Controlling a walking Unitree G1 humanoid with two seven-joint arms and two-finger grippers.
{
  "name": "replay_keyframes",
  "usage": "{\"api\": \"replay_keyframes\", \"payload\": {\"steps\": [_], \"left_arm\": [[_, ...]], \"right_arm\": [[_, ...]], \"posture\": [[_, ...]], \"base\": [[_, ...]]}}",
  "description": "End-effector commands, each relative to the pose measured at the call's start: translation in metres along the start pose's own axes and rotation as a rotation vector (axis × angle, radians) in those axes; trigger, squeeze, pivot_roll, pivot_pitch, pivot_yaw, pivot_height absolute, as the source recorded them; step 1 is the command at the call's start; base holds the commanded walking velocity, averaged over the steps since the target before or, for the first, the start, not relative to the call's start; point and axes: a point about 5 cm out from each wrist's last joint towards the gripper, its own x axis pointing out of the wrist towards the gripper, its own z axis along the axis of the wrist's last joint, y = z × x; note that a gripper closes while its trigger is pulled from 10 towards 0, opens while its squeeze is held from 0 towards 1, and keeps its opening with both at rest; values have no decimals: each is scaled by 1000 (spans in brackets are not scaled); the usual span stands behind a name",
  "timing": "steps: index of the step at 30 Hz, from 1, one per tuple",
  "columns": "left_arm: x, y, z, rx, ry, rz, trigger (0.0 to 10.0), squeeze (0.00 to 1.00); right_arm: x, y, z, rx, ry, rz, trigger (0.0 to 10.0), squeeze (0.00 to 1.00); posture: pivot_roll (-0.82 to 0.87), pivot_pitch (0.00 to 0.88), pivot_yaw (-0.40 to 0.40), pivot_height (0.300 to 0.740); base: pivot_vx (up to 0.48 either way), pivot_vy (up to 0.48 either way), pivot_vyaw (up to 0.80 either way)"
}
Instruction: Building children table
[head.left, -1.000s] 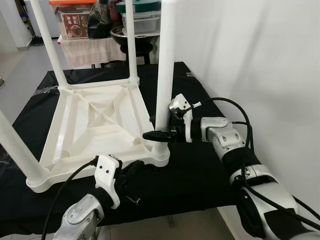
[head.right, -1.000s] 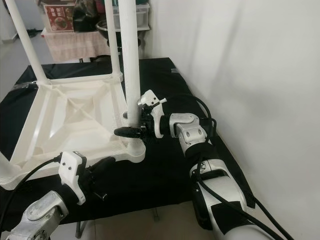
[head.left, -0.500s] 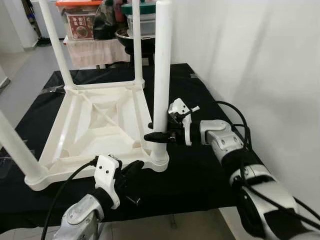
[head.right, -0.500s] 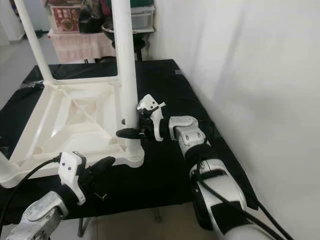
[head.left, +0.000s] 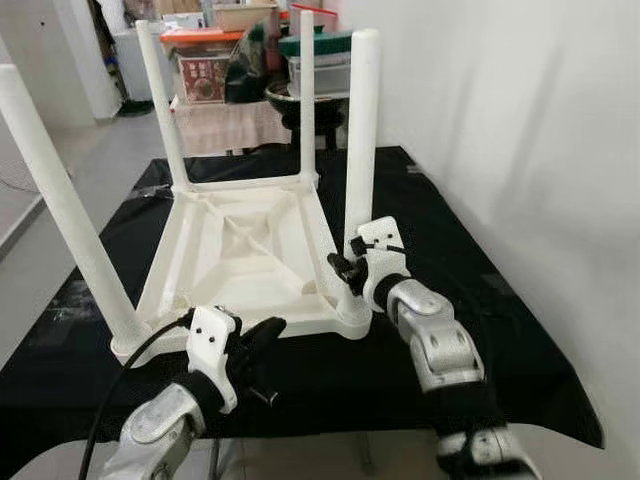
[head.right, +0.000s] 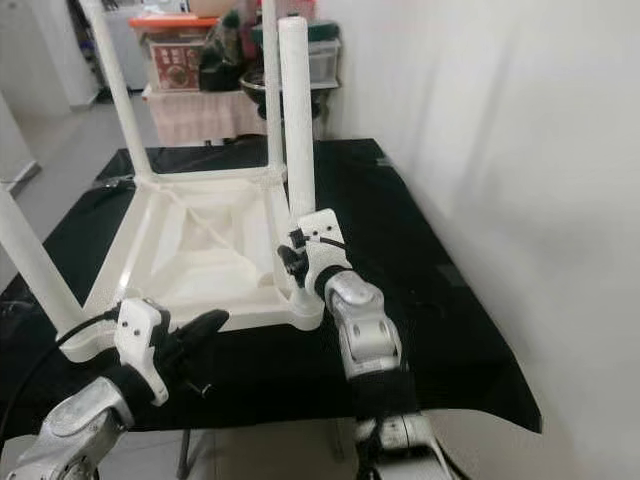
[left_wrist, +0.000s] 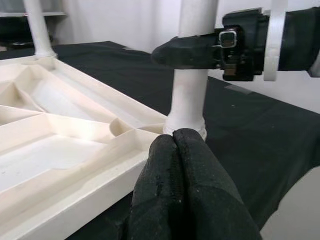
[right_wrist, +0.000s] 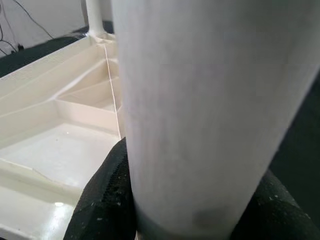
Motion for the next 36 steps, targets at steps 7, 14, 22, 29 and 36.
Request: {"api": "replay_keyframes", "payload": {"steps": [7,14,22,29,36], "left_arm": [[0,0,-5,5,17,22,10000,0],[2,-2,-6,3,19,13,10000,0],[3,-4,-6,5,15,19,10000,0],[2,-6,-7,9,15,25,10000,0],[1,-8,-8,11,20,24,10000,0]], "right_arm": [[4,-6,-8,58,49,61,10000,1000],[2,-12,8,-7,-65,354,10000,0],[4,-29,3,-102,-11,514,10000,0],[7,-32,14,-98,-34,548,10000,0],[6,-37,17,-94,-25,639,0,0]], "posture": [[20,0,-38,740],[32,0,-47,740],[48,0,-61,740],[53,0,-62,740],[52,0,-61,740]], "base": [[0,0,0],[0,0,0],[0,0,0],[0,0,0],[0,0,0]]}}
